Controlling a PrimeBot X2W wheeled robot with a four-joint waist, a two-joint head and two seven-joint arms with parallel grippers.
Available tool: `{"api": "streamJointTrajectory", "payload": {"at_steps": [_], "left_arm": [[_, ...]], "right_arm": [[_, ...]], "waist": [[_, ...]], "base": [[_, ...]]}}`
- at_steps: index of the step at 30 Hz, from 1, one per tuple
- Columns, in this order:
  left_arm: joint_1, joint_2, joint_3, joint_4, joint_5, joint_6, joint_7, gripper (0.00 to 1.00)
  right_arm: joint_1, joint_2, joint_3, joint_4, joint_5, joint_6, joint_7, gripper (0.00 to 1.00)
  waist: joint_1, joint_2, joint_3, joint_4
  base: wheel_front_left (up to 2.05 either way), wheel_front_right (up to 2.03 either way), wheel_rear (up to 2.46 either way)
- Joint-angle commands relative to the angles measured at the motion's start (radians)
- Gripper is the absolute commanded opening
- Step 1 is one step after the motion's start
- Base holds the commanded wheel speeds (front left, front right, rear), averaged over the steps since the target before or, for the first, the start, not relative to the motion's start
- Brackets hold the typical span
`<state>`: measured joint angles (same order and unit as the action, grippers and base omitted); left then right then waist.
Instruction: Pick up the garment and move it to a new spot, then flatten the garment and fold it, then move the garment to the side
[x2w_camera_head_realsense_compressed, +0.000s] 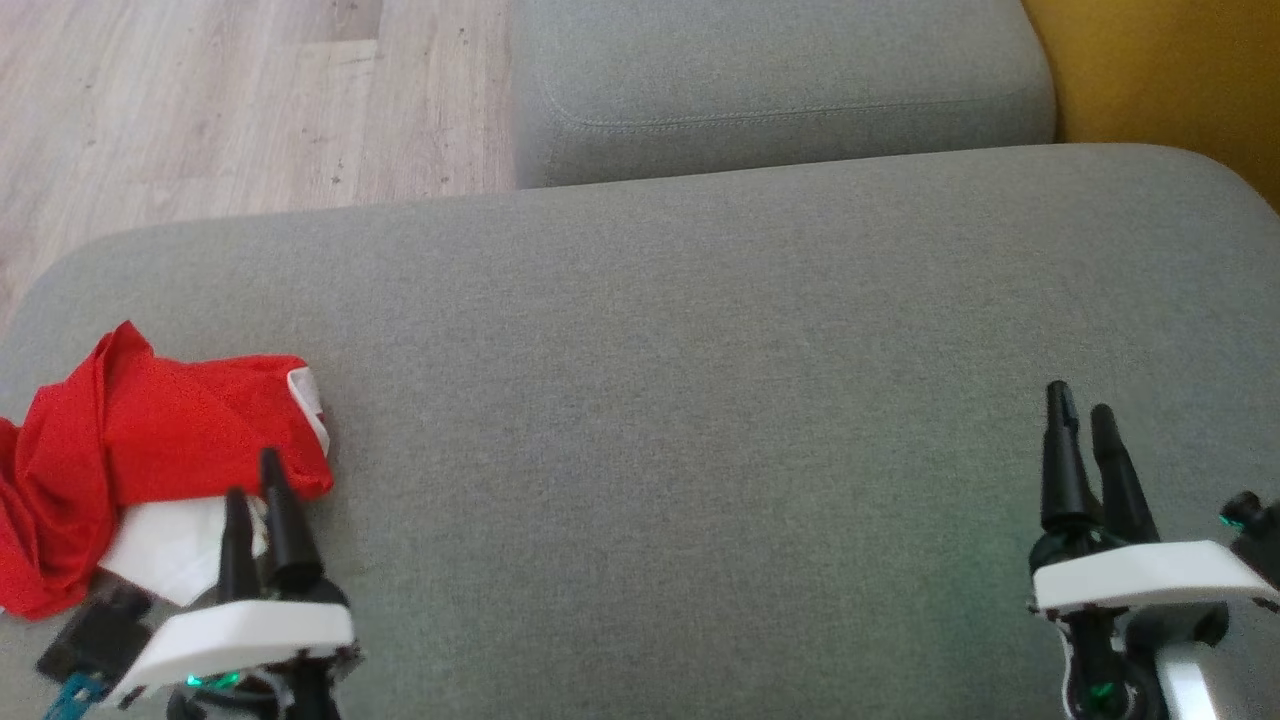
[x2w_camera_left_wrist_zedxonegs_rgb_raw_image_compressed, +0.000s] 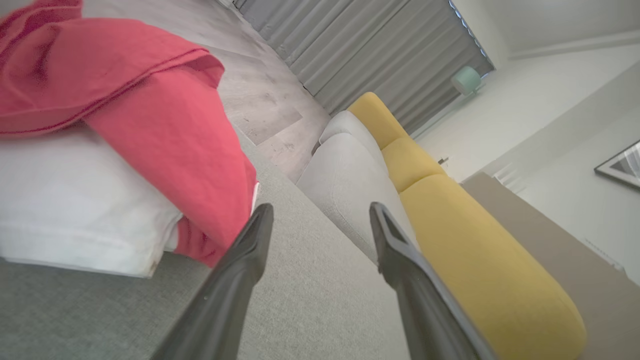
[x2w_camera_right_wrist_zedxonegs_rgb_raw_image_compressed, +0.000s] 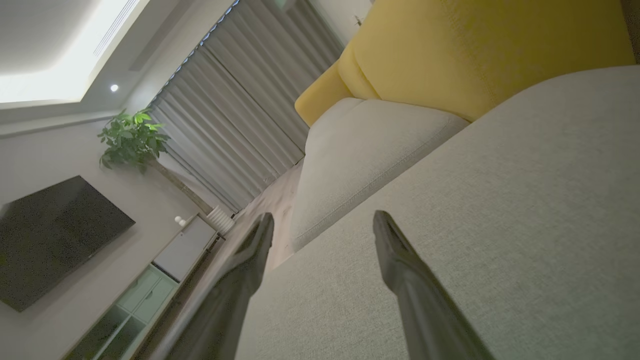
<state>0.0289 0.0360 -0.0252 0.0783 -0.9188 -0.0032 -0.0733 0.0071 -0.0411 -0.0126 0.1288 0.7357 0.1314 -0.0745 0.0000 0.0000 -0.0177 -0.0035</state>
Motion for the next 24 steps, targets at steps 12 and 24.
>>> {"api": "streamJointTrajectory", "payload": {"at_steps": [12, 24], "left_arm": [[-0.023, 0.02, -0.101, -0.068, 0.312, 0.051, -0.045, 1.0], [-0.022, 0.083, -0.219, -0.032, 0.499, 0.158, -0.083, 1.0]], "right_arm": [[-0.038, -0.006, 0.082, -0.069, -0.263, 0.0, -0.044, 1.0], [-0.03, -0.007, 0.125, -0.06, -0.478, -0.001, -0.083, 1.0]], "waist": [[0.0, 0.0, -0.005, -0.002], [0.0, 0.0, -0.011, -0.003]], "base": [[0.0, 0.0, 0.0], [0.0, 0.0, 0.0]]}}
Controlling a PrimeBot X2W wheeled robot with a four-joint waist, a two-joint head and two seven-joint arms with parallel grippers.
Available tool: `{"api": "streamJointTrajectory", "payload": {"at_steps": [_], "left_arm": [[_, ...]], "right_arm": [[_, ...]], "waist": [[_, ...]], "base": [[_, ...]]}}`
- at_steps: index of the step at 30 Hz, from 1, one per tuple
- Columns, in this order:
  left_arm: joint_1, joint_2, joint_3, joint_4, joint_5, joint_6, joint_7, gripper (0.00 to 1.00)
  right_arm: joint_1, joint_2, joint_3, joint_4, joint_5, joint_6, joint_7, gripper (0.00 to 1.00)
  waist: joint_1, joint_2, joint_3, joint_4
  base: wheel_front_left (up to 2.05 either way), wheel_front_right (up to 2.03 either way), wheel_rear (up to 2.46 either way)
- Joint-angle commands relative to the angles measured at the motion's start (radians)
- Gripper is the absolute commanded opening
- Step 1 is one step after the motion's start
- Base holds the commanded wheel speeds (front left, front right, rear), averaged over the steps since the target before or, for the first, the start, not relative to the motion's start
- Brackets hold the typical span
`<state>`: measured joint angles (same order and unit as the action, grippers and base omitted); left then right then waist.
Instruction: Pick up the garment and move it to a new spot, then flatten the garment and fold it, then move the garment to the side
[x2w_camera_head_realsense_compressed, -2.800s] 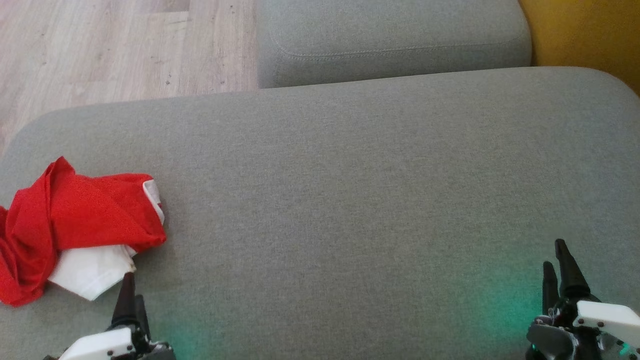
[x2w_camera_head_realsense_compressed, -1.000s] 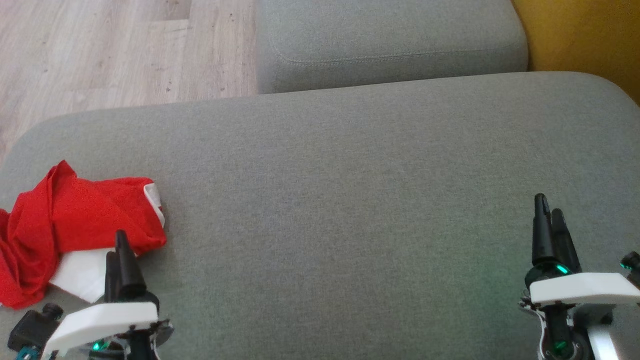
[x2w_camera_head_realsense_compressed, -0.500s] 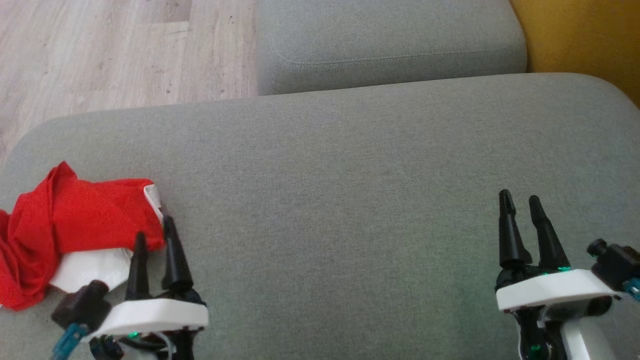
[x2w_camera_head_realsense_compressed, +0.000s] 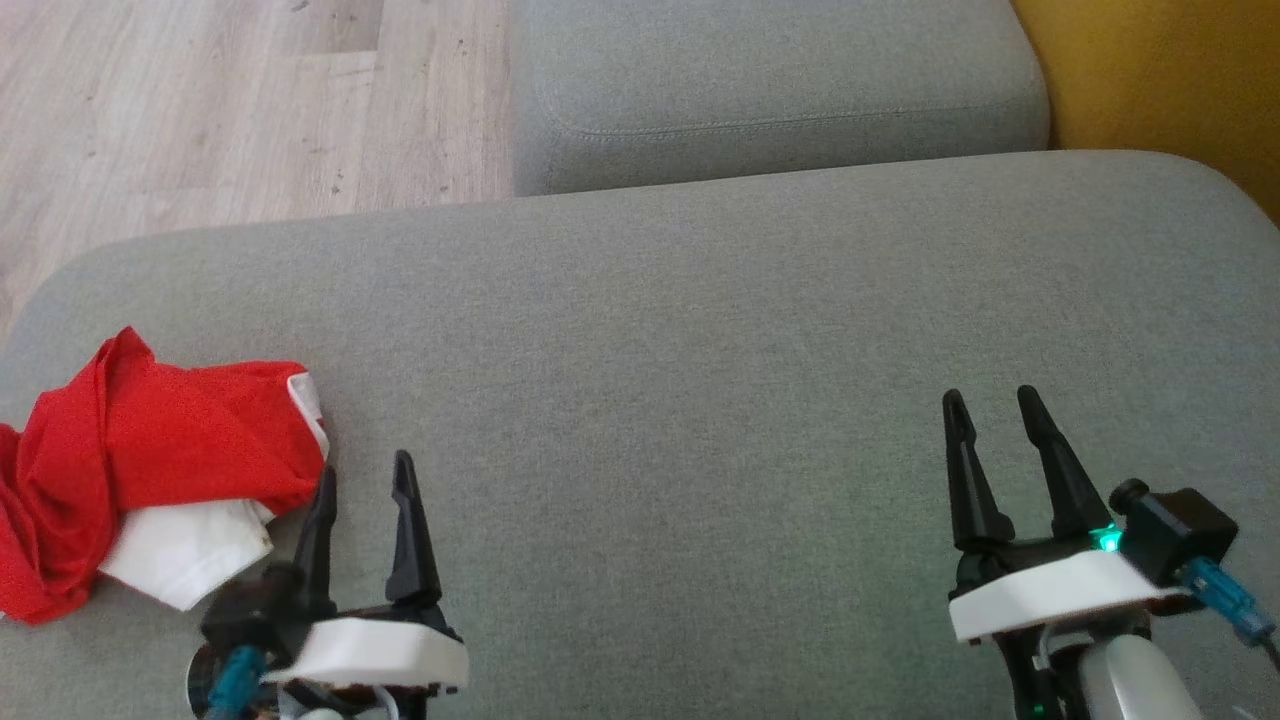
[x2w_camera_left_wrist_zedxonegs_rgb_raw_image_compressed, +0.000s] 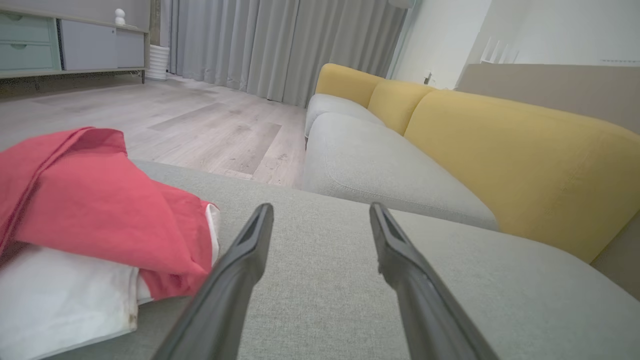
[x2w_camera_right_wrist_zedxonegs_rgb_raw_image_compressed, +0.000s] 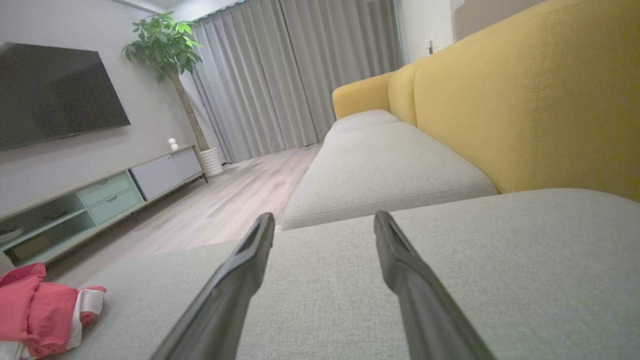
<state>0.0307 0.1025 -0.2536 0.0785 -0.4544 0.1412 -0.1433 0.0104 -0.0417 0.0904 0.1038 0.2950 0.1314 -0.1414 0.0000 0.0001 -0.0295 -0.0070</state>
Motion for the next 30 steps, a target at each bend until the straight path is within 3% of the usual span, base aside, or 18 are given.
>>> {"api": "streamJointTrajectory", "payload": {"at_steps": [1, 12, 16, 21, 30], "left_arm": [[-0.023, 0.021, 0.001, -0.027, 0.046, 0.02, -0.016, 1.0], [-0.042, 0.064, -0.093, 0.007, 0.182, 0.08, -0.046, 1.0], [-0.041, 0.056, -0.104, -0.001, 0.185, 0.101, -0.058, 1.0], [-0.026, 0.034, -0.071, -0.023, 0.168, 0.057, -0.072, 1.0], [0.012, -0.027, 0.015, -0.053, 0.22, -0.038, -0.099, 1.0]], "right_arm": [[-0.033, -0.007, 0.023, -0.035, -0.054, -0.001, -0.019, 1.0], [-0.033, -0.007, 0.041, -0.05, -0.213, -0.001, -0.048, 1.0], [-0.03, -0.007, 0.05, -0.062, -0.256, -0.001, -0.06, 1.0], [-0.027, -0.008, 0.063, -0.081, -0.286, -0.001, -0.075, 1.0], [-0.004, -0.008, 0.06, -0.065, -0.193, -0.001, -0.101, 1.0]], "waist": [[0.0, -0.0001, 0.0, 0.001], [0.0, -0.0001, 0.0, -0.002], [0.0, -0.0001, -0.002, -0.002], [0.0, -0.0001, -0.004, -0.003], [0.0, -0.0001, -0.009, -0.001]], "base": [[0.0, 0.0, 0.0], [0.0, 0.0, 0.0], [0.0, 0.0, 0.0], [0.0, 0.0, 0.0], [0.0, 0.0, 0.0]]}}
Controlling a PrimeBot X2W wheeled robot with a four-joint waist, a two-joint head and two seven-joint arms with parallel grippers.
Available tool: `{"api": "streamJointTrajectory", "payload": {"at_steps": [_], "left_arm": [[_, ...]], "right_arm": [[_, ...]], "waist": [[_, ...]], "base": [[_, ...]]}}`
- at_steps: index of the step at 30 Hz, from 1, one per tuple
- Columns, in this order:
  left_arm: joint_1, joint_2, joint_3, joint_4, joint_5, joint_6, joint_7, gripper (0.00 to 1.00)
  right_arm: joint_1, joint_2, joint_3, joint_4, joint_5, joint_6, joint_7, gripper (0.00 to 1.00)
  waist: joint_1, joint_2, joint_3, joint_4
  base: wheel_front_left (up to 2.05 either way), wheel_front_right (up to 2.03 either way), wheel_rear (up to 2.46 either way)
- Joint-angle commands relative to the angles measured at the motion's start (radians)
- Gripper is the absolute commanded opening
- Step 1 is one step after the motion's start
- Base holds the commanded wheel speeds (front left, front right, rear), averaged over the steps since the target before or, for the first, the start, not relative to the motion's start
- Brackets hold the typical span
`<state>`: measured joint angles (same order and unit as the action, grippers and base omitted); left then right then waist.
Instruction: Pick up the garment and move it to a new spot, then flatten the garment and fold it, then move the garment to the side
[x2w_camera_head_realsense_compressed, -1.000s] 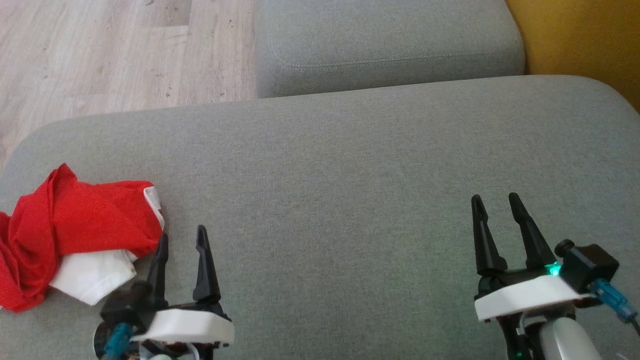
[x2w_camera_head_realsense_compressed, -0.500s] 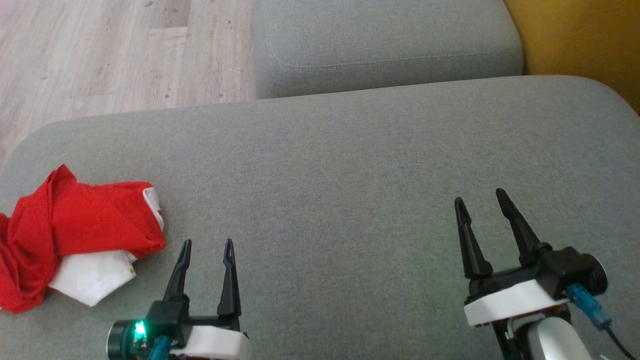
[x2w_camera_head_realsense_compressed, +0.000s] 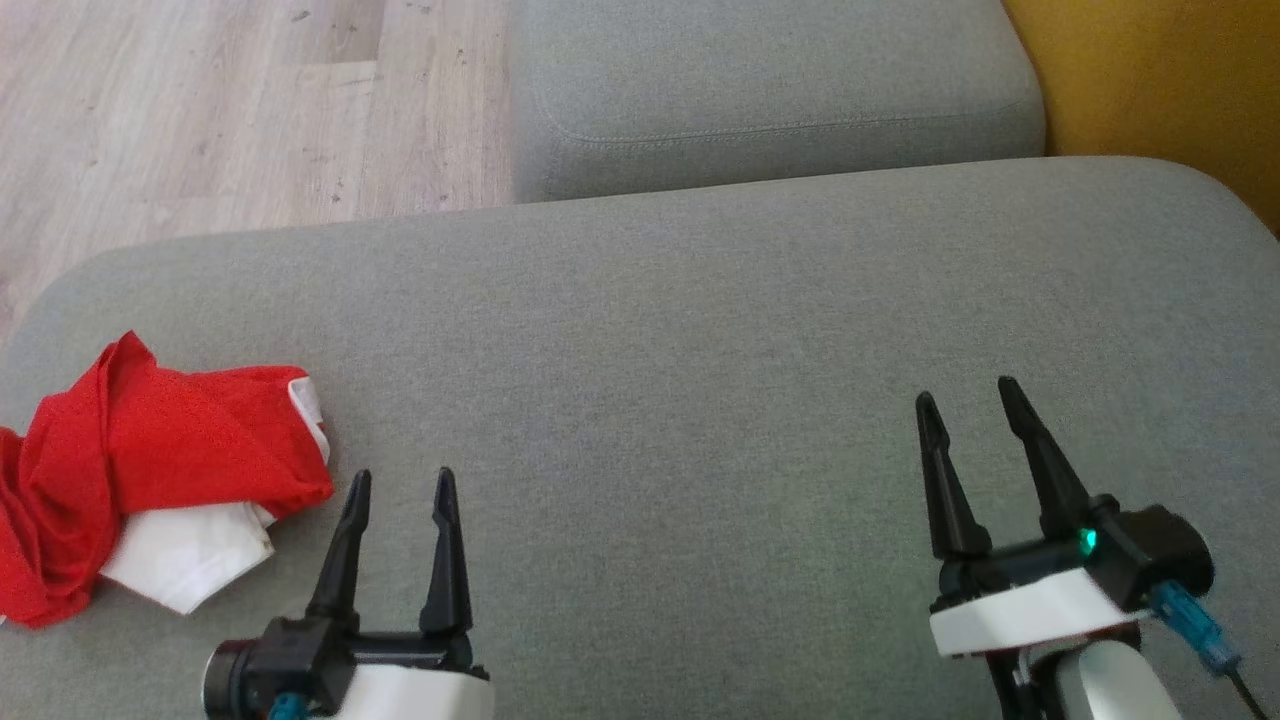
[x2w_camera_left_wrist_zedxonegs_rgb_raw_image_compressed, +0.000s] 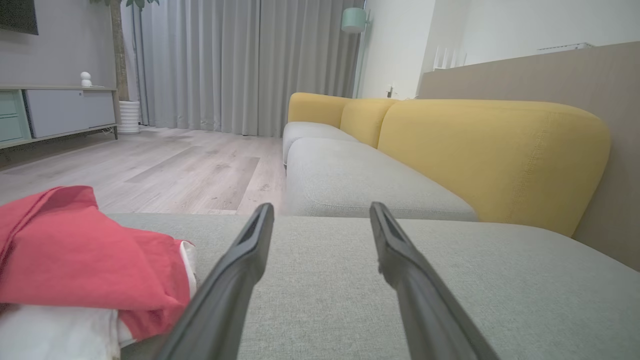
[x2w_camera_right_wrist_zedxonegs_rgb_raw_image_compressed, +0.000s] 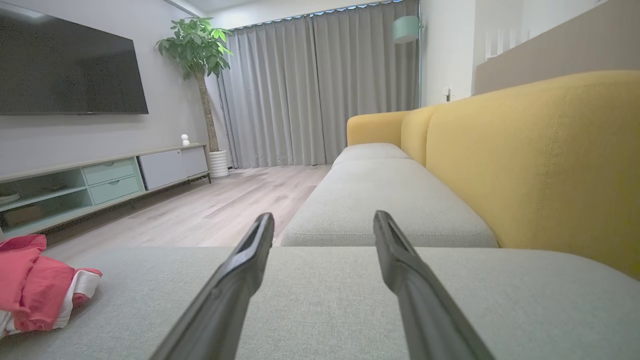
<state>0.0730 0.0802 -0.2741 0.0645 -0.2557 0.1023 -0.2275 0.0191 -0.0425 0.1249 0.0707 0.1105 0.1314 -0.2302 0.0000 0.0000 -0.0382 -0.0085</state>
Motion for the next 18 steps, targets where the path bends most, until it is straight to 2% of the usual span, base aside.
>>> {"api": "streamJointTrajectory", "payload": {"at_steps": [1, 9, 18], "left_arm": [[-0.026, -0.01, 0.044, -0.039, 0.025, -0.012, -0.018, 1.0], [-0.002, -0.029, 0.102, -0.036, 0.065, -0.061, -0.034, 1.0], [0.0, -0.03, 0.084, -0.013, 0.055, -0.052, -0.034, 1.0]], "right_arm": [[-0.01, -0.007, 0.026, -0.025, 0.004, -0.001, -0.015, 1.0], [-0.001, -0.008, 0.036, 0.07, 0.09, -0.001, -0.032, 1.0], [-0.023, -0.008, 0.021, 0.155, 0.164, -0.001, -0.032, 1.0]], "waist": [[0.0, 0.0, -0.001, 0.0], [0.0, 0.0, -0.006, -0.001], [0.0, 0.0, -0.008, -0.009]], "base": [[0.0, 0.0, 0.0], [0.0, 0.0, 0.0], [0.0, 0.0, 0.0]]}}
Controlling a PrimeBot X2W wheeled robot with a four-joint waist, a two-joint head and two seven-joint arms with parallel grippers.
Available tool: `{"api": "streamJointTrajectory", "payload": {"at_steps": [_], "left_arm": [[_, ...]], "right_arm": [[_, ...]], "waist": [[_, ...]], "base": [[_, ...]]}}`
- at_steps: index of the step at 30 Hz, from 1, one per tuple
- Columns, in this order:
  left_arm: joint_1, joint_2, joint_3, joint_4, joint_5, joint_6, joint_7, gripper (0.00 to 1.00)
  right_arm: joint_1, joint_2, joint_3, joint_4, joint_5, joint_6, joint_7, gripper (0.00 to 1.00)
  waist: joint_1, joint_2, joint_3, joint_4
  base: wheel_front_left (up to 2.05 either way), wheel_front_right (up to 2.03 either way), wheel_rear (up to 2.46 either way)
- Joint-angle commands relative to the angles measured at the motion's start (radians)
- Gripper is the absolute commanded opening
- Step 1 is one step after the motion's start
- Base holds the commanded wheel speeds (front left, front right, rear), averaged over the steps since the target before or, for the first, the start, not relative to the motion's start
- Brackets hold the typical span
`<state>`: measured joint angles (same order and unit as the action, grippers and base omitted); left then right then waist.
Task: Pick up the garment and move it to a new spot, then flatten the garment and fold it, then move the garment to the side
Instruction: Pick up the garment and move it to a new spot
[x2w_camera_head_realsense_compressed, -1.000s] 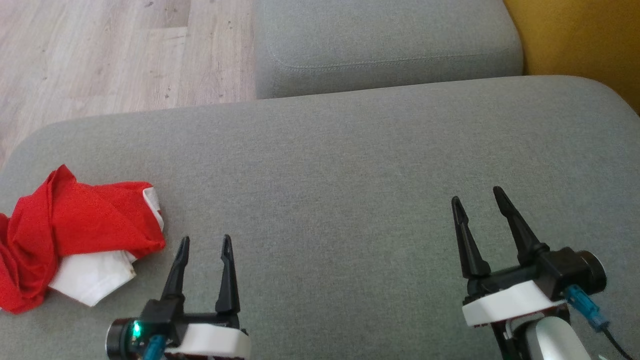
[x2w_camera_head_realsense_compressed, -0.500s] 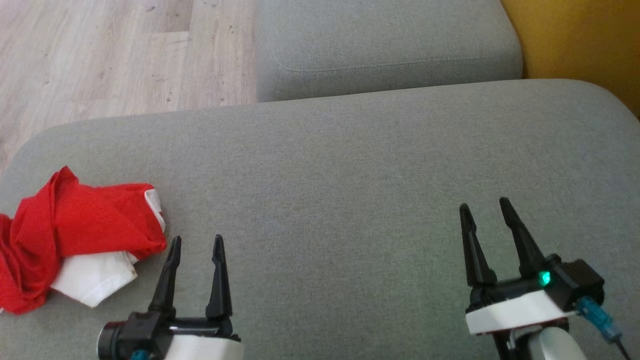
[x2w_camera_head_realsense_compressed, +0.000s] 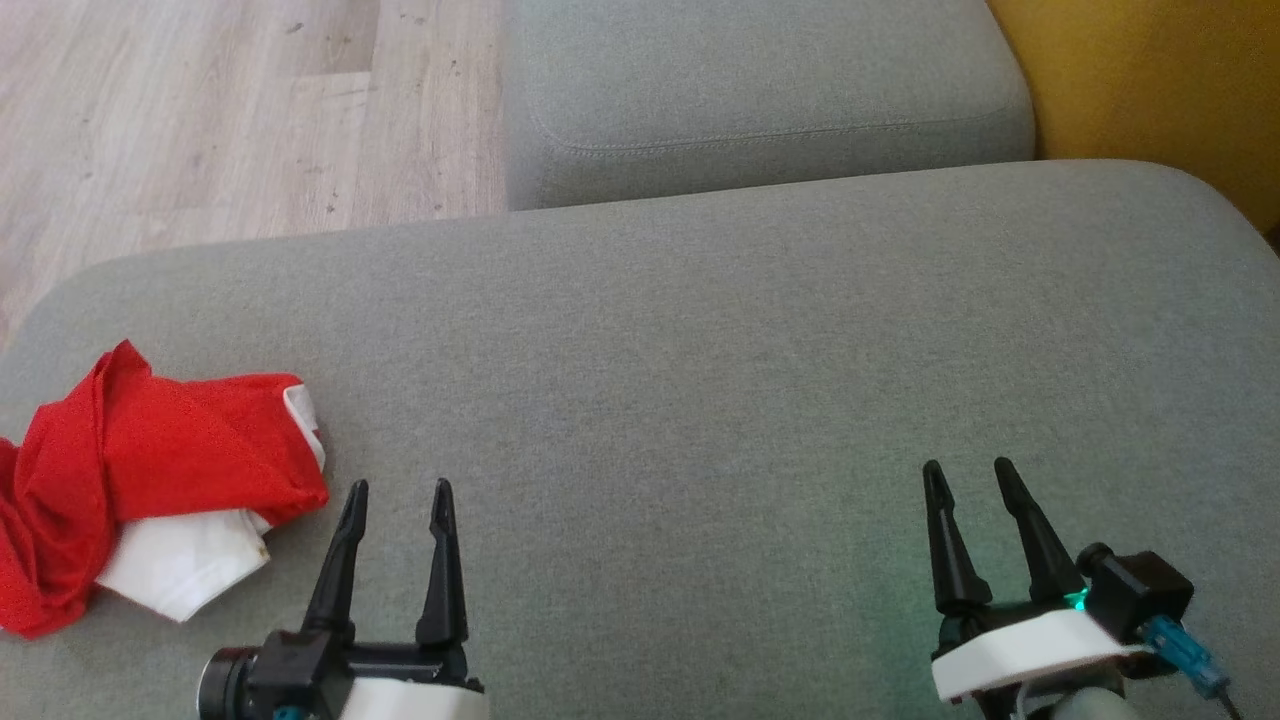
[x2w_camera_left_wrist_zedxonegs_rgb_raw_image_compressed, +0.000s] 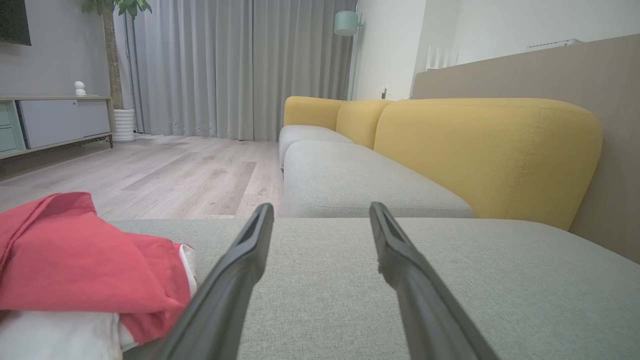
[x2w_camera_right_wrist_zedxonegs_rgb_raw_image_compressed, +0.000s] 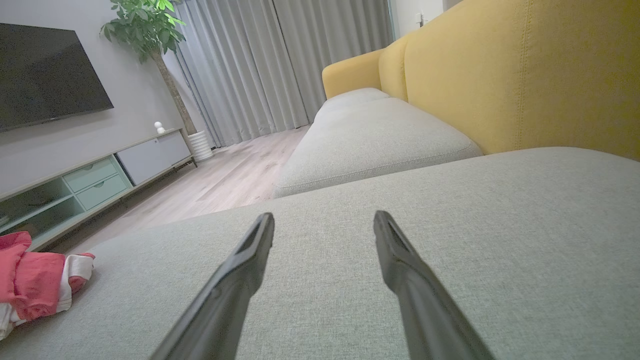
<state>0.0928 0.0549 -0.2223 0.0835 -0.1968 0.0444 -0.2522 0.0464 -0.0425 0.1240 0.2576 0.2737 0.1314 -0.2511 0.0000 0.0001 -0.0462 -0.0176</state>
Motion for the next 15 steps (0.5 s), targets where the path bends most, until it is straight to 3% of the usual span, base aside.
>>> {"api": "streamJointTrajectory", "payload": {"at_steps": [1, 9, 15], "left_arm": [[-0.02, -0.004, 0.031, -0.031, -0.004, 0.007, -0.01, 1.0], [-0.024, -0.005, 0.029, -0.028, -0.008, 0.009, -0.01, 1.0], [-0.023, -0.005, 0.043, -0.022, -0.012, 0.013, -0.01, 1.0]], "right_arm": [[-0.051, -0.008, 0.022, -0.029, 0.002, -0.001, -0.011, 1.0], [-0.059, -0.008, 0.018, -0.029, 0.001, -0.001, -0.011, 1.0], [-0.05, -0.008, 0.02, -0.045, -0.006, -0.001, -0.011, 1.0]], "waist": [[0.0, -0.0001, 0.0, 0.0], [0.0, -0.0001, -0.003, 0.0], [0.0, -0.0001, -0.004, 0.041]], "base": [[0.0, 0.0, 0.0], [0.0, 0.0, 0.0], [0.0, 0.0, 0.0]]}}
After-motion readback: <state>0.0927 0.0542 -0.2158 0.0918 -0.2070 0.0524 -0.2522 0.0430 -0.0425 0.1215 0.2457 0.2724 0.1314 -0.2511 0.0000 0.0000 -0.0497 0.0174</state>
